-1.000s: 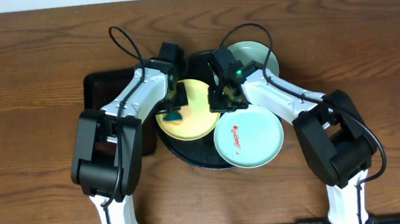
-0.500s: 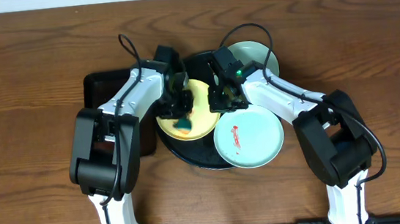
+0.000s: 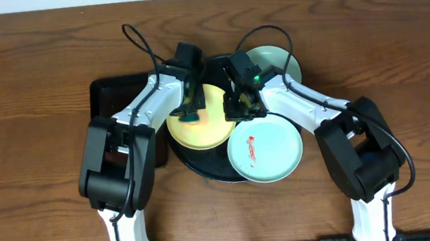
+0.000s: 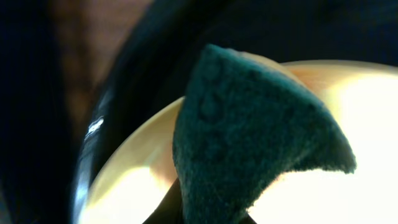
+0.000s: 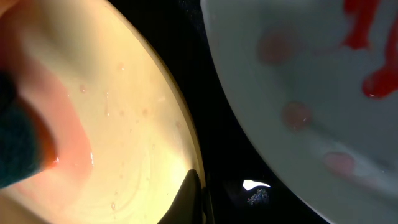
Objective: Clean dirty plates on tray and stack at the side
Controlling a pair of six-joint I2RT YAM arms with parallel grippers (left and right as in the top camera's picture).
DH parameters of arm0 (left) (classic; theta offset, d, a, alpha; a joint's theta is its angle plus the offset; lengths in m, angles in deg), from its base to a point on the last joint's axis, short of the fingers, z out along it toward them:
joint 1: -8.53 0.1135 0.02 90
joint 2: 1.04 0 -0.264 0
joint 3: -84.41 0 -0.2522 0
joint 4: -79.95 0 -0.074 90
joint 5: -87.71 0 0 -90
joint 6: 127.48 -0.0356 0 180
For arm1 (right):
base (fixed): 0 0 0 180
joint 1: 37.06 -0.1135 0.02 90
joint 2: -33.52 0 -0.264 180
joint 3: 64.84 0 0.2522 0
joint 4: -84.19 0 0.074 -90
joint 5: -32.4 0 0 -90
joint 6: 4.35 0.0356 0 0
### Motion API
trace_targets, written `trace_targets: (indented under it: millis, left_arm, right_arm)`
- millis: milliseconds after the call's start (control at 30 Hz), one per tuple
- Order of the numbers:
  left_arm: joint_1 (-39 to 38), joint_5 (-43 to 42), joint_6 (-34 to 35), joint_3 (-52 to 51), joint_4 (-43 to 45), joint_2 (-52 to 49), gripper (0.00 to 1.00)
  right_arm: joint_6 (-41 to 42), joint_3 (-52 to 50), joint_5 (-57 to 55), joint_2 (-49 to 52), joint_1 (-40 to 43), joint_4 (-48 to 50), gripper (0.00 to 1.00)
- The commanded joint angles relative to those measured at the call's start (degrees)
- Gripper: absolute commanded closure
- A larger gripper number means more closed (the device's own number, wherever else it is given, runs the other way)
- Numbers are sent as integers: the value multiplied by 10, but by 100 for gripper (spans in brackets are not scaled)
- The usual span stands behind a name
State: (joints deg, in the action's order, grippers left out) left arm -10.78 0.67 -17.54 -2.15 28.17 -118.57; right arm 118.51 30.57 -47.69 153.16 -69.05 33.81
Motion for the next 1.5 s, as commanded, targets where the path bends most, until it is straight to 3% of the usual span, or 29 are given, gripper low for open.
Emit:
trace_targets:
  millis: [0,167,300,467,733,1133,1467]
  left_arm:
    - [18,64,42,-13,-63,-21,93]
    - [18,-197,-123,-13,-134,-21,92]
    - [18,-281,-150,-13,-104,-21,92]
    - [20,-254,-122,-13,-23,-21,92]
    - [42,-2,28,-5,26,-21,93]
    - [77,1,29,87,-125,95,93]
    - [95,1,29,87,-182,218,93]
  right_arm:
    - [-4,-9,-11,24,0,-14,99]
    - [-4,-9,-11,24,0,-13,99]
    - [-4,-9,-11,24,0,-14,99]
    - [-4,-9,-11,24,0,-15,99]
    - [-4,-9,-11,24,0,-16,99]
    - [-11,-9,-24,24,0,-9,99]
    - [-96,17,7,-9,-2,10,99]
